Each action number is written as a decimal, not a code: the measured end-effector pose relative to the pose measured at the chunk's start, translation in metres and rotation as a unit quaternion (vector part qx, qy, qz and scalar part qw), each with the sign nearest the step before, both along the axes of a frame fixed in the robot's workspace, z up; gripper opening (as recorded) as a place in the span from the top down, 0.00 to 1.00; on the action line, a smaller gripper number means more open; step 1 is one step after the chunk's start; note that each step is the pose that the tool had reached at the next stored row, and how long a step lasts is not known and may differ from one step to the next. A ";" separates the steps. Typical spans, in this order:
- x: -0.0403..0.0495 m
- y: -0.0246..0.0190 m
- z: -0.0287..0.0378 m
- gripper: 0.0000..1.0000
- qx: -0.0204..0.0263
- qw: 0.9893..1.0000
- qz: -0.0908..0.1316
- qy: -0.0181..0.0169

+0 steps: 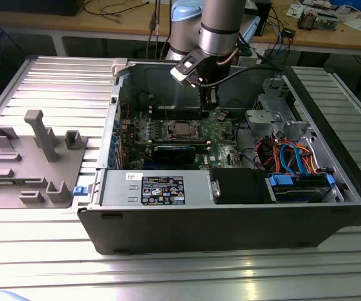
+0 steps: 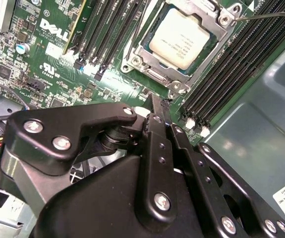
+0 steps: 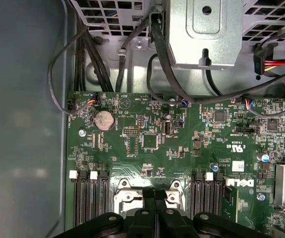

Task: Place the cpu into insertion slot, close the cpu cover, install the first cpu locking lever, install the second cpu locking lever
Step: 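Close the cpu cover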

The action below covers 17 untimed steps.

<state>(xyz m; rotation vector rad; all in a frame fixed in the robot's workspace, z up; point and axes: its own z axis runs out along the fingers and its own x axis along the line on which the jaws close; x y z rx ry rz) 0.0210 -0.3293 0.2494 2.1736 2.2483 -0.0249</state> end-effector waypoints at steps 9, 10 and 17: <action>-0.0063 -0.0034 -0.0010 0.89 0.000 1.000 0.002 0.000; -0.0065 -0.0035 -0.0010 0.89 0.000 1.000 0.003 0.000; -0.0101 -0.0036 -0.0013 0.89 0.000 1.000 0.004 -0.001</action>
